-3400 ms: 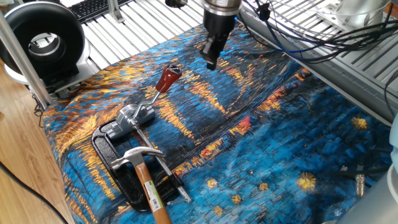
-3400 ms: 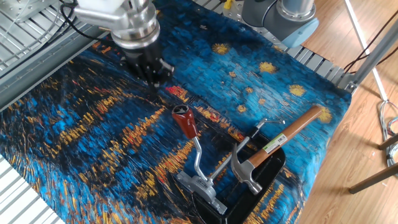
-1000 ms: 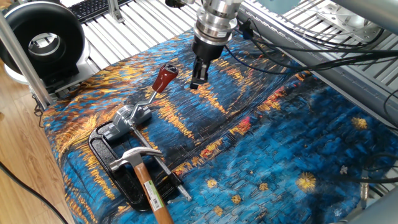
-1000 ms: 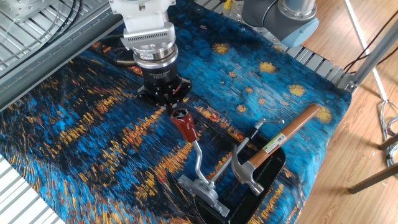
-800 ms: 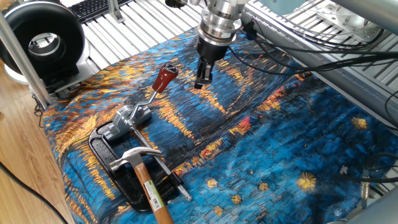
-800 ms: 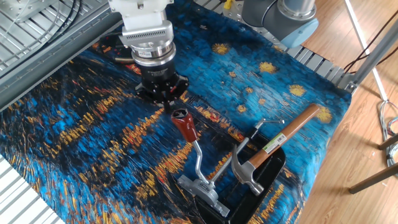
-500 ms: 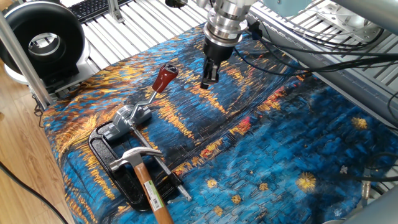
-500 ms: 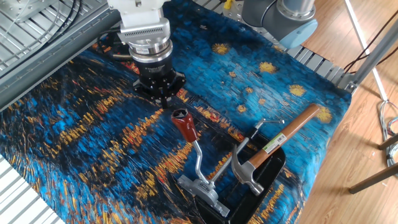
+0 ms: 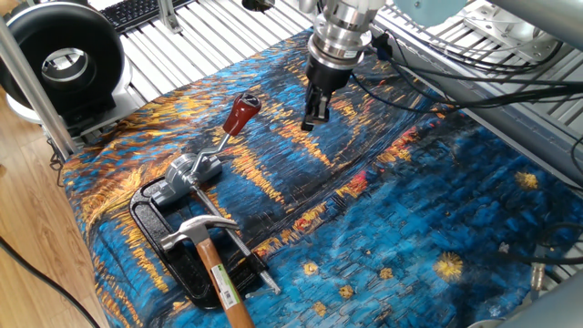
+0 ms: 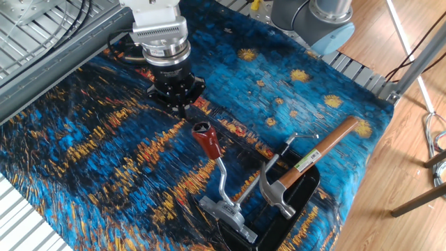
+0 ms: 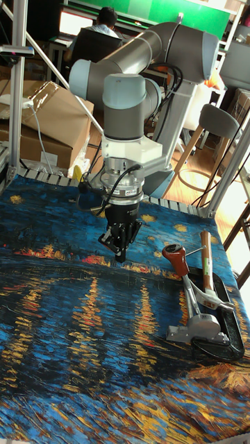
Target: Push down the lever
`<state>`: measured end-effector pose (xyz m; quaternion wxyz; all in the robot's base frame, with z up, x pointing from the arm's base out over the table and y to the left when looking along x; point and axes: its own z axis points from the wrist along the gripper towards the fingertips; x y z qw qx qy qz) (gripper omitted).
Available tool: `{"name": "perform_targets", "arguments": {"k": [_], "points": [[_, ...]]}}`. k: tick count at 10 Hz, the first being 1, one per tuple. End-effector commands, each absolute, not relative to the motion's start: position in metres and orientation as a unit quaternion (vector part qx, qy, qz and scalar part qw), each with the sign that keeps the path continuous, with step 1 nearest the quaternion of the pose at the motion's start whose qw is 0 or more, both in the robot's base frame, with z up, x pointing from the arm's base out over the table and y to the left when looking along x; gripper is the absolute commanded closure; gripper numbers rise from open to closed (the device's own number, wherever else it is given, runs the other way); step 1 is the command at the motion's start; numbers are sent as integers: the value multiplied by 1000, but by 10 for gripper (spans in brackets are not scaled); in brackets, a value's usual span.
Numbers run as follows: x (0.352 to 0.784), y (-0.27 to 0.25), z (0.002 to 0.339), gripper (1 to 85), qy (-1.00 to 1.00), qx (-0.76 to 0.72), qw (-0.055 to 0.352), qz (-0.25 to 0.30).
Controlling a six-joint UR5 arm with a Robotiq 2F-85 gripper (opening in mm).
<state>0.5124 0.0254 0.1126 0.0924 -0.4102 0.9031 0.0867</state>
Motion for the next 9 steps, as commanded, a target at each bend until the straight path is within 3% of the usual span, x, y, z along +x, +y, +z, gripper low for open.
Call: {"name": "perform_targets", "arguments": {"k": [1, 9], "points": [[512, 39, 118, 843, 901, -404, 107, 116], [533, 65, 126, 843, 891, -429, 107, 102]]}}
